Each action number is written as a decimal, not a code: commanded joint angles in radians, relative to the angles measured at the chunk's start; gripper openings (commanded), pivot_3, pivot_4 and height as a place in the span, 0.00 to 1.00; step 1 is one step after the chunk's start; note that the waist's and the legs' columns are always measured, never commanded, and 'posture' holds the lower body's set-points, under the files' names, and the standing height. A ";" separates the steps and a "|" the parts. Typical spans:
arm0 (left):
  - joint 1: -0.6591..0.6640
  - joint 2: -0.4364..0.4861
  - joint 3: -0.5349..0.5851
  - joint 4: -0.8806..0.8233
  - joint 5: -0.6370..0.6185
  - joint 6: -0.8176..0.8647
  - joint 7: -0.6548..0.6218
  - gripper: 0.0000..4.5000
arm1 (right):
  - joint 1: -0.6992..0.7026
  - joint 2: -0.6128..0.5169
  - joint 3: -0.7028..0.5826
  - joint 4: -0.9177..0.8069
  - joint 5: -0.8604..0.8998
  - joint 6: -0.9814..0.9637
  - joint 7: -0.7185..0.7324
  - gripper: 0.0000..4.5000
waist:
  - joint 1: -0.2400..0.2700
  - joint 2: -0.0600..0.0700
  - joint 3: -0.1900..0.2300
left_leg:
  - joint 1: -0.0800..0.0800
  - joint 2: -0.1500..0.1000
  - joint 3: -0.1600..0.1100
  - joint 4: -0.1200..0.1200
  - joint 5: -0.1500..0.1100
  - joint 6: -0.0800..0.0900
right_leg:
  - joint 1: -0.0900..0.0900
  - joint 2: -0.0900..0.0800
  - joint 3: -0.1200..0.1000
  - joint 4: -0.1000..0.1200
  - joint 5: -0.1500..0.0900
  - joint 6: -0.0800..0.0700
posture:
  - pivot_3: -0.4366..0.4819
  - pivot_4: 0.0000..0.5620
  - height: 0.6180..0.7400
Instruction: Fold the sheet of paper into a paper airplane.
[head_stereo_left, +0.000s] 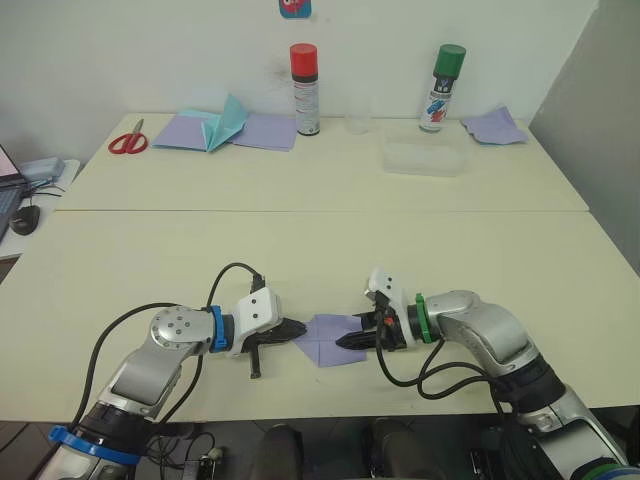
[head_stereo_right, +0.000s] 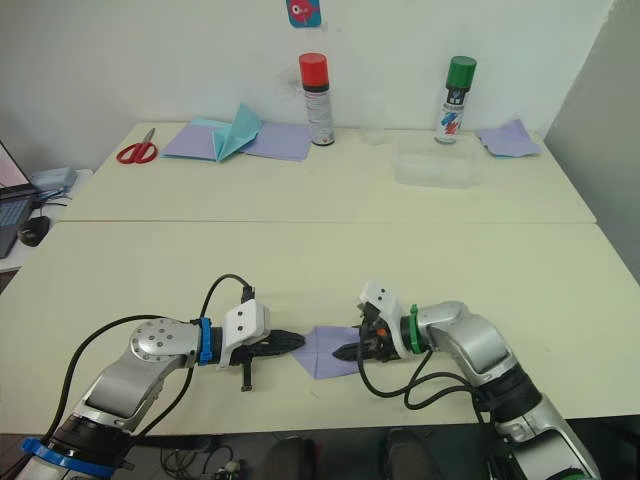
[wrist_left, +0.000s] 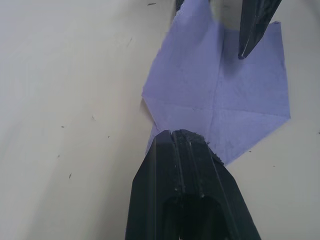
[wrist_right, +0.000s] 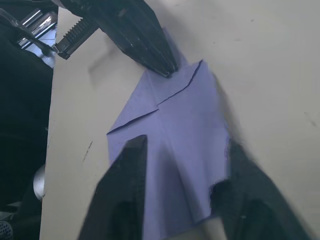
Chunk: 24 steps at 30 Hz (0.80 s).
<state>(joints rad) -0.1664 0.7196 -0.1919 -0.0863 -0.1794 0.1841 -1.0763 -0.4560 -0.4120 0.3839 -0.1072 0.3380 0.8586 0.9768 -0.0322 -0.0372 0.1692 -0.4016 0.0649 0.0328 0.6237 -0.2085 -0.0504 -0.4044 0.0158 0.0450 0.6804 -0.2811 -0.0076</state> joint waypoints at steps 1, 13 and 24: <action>0.028 0.012 -0.036 0.036 0.051 0.018 0.008 0.00 | -0.007 0.010 -0.010 0.015 0.004 -0.016 -0.013 0.14 | 0.000 0.000 0.000 | 0.000 0.000 0.000 0.000 0.000 0.000 | 0.000 0.000 0.000 0.000 0.000 0.000 | 0.48 0.27 1.00; 0.021 0.073 0.154 -0.087 -0.176 -0.002 -0.101 0.00 | -0.004 0.028 -0.052 -0.001 0.025 -0.045 -0.038 0.00 | -0.001 -0.002 0.003 | -0.003 0.001 0.000 0.000 0.000 0.000 | -0.003 0.000 0.000 0.000 0.000 0.000 | 0.48 0.27 1.00; 0.100 0.151 0.406 -0.273 -0.310 0.131 -0.022 0.71 | -0.064 0.042 -0.145 -0.013 -0.105 -0.479 -0.123 0.00 | -0.001 -0.001 0.003 | -0.017 -0.001 0.000 0.001 0.000 0.000 | -0.015 0.001 -0.002 0.000 0.000 0.001 | 0.48 0.27 1.00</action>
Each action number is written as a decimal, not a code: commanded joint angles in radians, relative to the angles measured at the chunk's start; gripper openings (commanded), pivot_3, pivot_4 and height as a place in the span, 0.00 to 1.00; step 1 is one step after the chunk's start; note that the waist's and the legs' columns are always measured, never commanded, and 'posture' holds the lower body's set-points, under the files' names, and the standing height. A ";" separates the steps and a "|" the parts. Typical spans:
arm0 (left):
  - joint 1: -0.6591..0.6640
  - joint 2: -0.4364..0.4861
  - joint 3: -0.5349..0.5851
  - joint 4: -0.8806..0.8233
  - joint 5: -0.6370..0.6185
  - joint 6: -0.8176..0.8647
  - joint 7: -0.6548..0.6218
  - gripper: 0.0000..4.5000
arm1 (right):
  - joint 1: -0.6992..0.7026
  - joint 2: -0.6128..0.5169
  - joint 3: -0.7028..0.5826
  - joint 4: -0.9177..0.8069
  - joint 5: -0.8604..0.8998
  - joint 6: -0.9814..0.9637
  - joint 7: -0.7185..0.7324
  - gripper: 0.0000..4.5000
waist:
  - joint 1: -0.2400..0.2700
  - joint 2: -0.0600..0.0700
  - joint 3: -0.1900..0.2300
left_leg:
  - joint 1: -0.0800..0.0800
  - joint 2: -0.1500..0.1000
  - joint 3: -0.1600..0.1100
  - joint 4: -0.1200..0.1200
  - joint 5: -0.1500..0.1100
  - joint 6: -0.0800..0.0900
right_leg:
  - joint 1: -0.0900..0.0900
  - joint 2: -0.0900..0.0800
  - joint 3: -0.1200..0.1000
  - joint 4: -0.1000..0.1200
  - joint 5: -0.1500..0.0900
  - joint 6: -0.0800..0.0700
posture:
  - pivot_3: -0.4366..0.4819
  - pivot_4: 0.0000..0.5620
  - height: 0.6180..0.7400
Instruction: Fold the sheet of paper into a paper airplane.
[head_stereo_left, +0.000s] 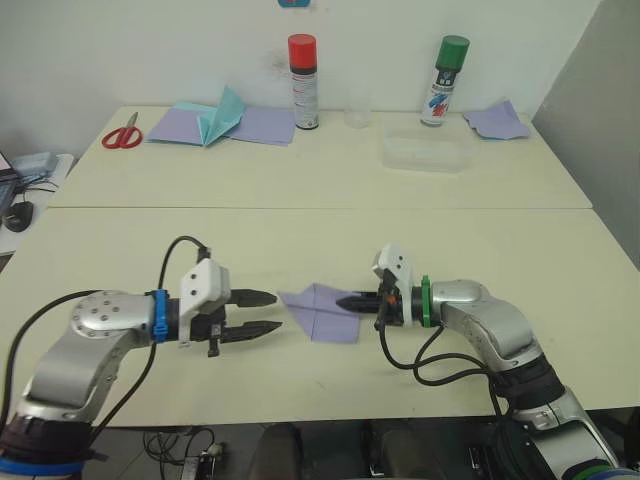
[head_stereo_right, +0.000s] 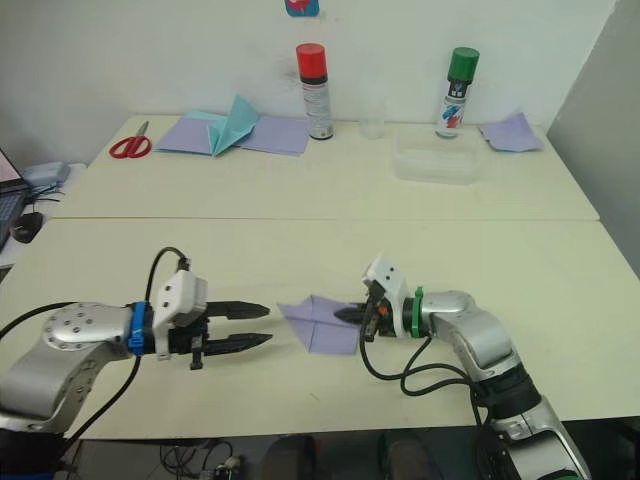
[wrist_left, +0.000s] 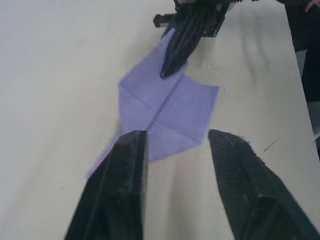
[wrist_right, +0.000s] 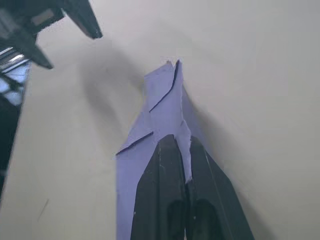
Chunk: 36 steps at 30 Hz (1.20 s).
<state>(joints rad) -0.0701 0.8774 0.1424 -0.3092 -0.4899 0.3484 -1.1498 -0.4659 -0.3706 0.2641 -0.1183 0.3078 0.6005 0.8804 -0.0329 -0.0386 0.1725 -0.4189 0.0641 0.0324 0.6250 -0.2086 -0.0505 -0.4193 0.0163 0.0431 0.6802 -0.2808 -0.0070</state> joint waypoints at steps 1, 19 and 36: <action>0.010 -0.013 0.076 -0.046 0.014 -0.056 0.058 0.78 | -0.074 0.009 -0.026 0.030 -0.109 -0.320 -0.042 0.00 | 0.000 0.000 0.000 | 0.000 0.000 0.000 0.000 0.000 0.000 | 0.000 0.000 0.000 0.000 0.000 0.000 | 0.48 0.27 1.00; 0.173 -0.020 0.115 -0.194 -0.031 -0.041 0.085 0.78 | -0.106 -0.127 0.233 0.510 -1.070 -1.580 -0.674 0.00 | 0.001 0.000 0.000 | 0.002 0.000 0.002 0.001 0.000 0.000 | 0.001 -0.001 0.004 0.002 0.001 0.000 | 0.48 0.27 1.00; 0.149 -0.015 0.062 -0.135 0.006 -0.066 0.062 0.79 | 0.057 -0.311 0.239 0.314 -0.572 -1.570 -0.345 0.87 | 0.004 -0.002 -0.001 | 0.018 0.000 0.000 0.002 0.000 0.000 | 0.019 -0.003 0.004 0.001 -0.001 -0.002 | 0.48 0.27 1.00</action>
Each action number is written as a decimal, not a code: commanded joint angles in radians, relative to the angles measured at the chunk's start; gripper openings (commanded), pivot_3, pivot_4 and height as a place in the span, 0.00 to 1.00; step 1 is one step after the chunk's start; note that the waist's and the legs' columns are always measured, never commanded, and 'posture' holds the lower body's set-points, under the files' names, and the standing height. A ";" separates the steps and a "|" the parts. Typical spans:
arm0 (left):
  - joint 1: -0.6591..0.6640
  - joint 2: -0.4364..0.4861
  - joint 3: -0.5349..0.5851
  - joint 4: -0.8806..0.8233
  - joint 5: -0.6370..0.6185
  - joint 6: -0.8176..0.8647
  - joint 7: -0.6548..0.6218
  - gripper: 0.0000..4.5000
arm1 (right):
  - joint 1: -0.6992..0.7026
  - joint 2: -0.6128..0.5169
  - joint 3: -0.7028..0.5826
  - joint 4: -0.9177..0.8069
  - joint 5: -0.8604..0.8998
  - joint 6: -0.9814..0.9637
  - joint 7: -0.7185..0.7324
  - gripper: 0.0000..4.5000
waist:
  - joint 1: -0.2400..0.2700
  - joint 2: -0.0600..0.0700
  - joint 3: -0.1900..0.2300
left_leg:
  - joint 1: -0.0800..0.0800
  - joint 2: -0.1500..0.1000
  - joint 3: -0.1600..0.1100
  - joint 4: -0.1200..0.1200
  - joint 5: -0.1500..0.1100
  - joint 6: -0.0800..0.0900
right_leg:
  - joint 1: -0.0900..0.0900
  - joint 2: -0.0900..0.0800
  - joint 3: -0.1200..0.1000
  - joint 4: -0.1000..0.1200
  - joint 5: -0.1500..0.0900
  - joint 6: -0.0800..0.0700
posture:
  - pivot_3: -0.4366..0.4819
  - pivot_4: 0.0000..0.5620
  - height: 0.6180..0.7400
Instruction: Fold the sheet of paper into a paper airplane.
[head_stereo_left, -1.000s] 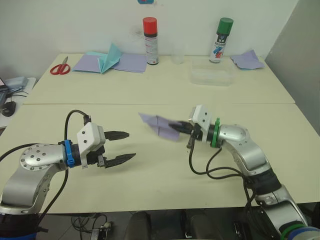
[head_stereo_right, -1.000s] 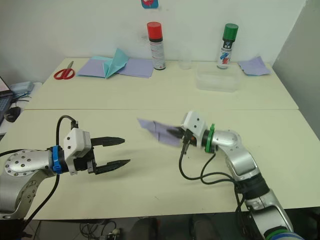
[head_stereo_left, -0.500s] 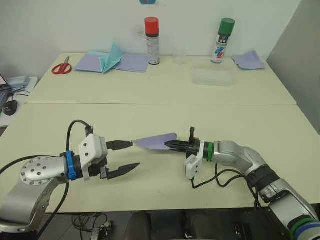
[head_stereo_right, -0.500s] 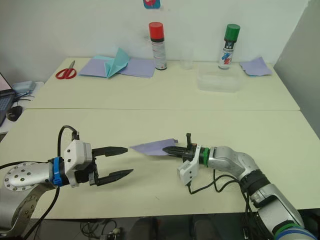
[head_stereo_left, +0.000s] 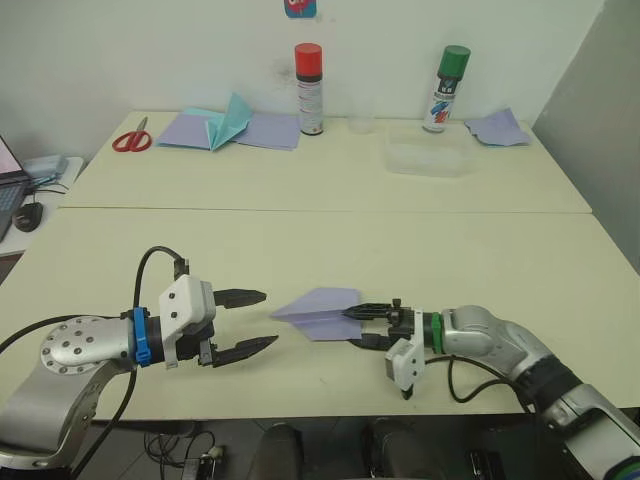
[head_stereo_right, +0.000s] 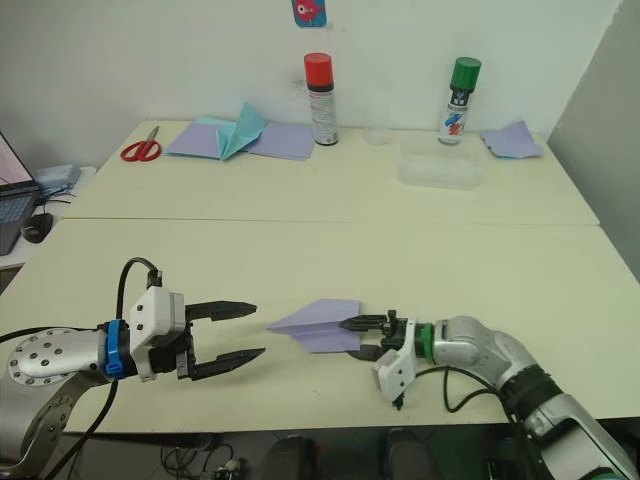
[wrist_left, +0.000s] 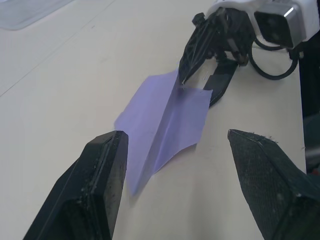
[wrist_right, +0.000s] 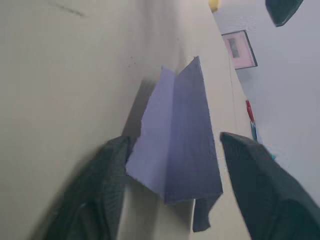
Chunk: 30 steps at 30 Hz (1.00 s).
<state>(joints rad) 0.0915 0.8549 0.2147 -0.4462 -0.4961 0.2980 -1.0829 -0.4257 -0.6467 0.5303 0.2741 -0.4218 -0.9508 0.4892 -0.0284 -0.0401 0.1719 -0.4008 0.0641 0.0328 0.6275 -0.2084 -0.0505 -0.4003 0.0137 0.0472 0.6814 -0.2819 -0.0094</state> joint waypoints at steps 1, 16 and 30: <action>-0.015 0.007 -0.013 0.002 0.013 -0.016 -0.005 0.79 | 0.021 -0.050 -0.028 -0.108 0.226 -0.012 0.068 0.87 | -0.001 0.000 0.000 | 0.000 0.000 0.000 0.000 0.000 0.000 | 0.000 0.000 0.000 0.000 0.000 0.000 | 0.48 0.27 1.00; -0.078 -0.039 -0.102 0.070 0.054 -0.050 0.006 0.79 | -0.122 0.211 -0.092 -0.219 0.845 1.131 0.348 0.01 | 0.000 0.000 0.001 | -0.001 0.002 0.000 0.000 0.000 0.000 | -0.004 0.002 0.000 0.007 -0.001 -0.002 | 0.48 0.27 1.00; -0.058 -0.041 -0.098 0.070 0.075 -0.063 0.018 0.79 | -0.036 0.248 -0.032 -0.218 0.613 1.117 0.461 0.01 | -0.002 0.000 0.001 | -0.003 0.001 -0.001 0.000 0.000 0.000 | -0.006 0.002 -0.003 0.005 -0.001 -0.002 | 0.48 0.27 1.00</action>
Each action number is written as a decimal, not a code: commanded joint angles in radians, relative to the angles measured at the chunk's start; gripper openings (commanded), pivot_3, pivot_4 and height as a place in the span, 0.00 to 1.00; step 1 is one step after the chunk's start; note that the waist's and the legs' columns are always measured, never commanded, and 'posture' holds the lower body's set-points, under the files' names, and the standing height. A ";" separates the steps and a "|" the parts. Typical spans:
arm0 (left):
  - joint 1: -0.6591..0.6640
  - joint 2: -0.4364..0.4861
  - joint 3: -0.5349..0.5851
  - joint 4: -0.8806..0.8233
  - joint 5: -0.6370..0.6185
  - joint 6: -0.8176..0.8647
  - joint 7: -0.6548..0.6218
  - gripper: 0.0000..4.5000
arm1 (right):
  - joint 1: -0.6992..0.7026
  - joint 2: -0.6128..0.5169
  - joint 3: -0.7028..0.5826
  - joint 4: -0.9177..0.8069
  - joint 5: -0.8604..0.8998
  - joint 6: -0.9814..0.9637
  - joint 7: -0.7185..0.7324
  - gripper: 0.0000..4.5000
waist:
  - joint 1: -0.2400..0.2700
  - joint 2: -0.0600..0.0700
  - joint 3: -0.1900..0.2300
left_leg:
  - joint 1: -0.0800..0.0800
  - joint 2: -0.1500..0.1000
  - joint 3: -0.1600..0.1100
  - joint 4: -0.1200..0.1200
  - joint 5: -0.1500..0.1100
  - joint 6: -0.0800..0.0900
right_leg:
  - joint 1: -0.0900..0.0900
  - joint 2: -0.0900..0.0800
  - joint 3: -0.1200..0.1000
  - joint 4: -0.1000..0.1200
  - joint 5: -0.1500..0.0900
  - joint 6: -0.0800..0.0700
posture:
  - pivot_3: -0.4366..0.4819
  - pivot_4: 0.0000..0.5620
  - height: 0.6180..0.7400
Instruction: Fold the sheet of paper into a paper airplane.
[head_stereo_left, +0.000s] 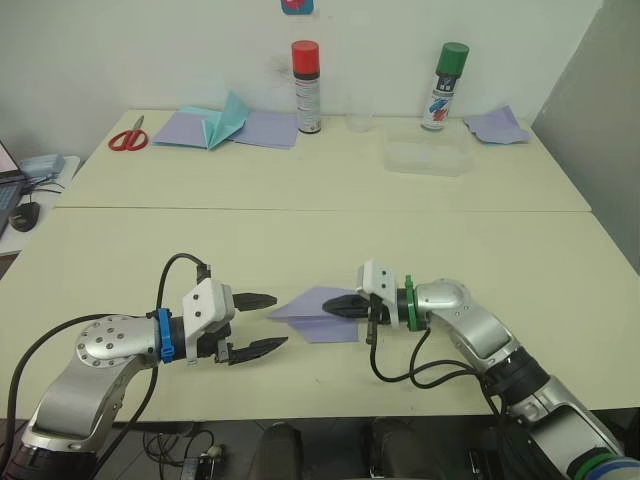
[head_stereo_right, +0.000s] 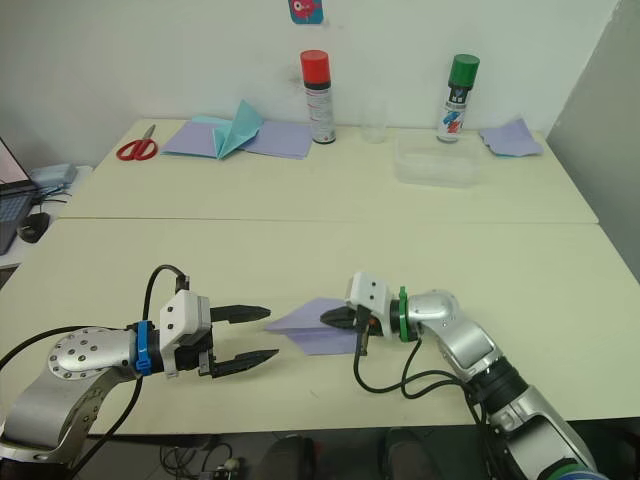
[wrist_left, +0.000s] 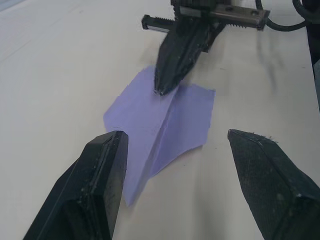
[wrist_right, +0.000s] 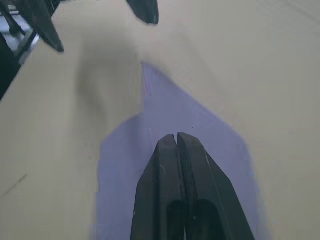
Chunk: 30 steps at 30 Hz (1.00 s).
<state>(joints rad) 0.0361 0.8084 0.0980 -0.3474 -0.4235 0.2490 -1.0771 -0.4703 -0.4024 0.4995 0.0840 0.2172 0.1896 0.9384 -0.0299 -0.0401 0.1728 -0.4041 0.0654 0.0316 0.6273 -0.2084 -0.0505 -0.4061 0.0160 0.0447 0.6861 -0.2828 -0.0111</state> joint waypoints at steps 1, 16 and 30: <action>-0.002 0.006 0.021 -0.029 0.003 -0.015 0.013 0.79 | 0.015 0.004 -0.001 -0.031 -0.034 -0.021 0.018 0.01 | 0.000 0.000 0.000 | 0.000 0.000 0.000 0.000 0.000 0.000 | 0.000 0.000 0.000 0.000 0.000 0.000 | 0.48 0.27 1.00; -0.025 -0.016 -0.064 0.011 0.047 0.011 0.034 0.79 | 0.047 0.006 0.025 -0.006 -0.255 -0.351 0.001 0.01 | -0.001 0.000 0.000 | 0.000 -0.001 0.001 0.000 0.000 0.000 | 0.000 0.000 -0.001 0.000 0.000 0.001 | 0.48 0.27 1.00; -0.090 -0.049 -0.169 0.132 0.224 -0.206 0.041 0.79 | 0.009 0.020 0.006 0.132 -0.352 -0.667 -0.058 0.01 | 0.000 0.000 0.000 | 0.001 -0.001 0.001 0.000 0.000 0.000 | 0.001 0.000 0.000 0.000 0.000 0.001 | 0.48 0.27 1.00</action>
<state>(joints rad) -0.0302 0.7686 -0.0738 -0.2253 -0.2350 0.1002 -1.0609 -0.4462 -0.3859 0.5302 0.2243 -0.1458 -0.4557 0.8845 -0.0300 -0.0401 0.1728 -0.4031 0.0648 0.0322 0.6274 -0.2084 -0.0505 -0.4053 0.0163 0.0453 0.6861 -0.2824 -0.0104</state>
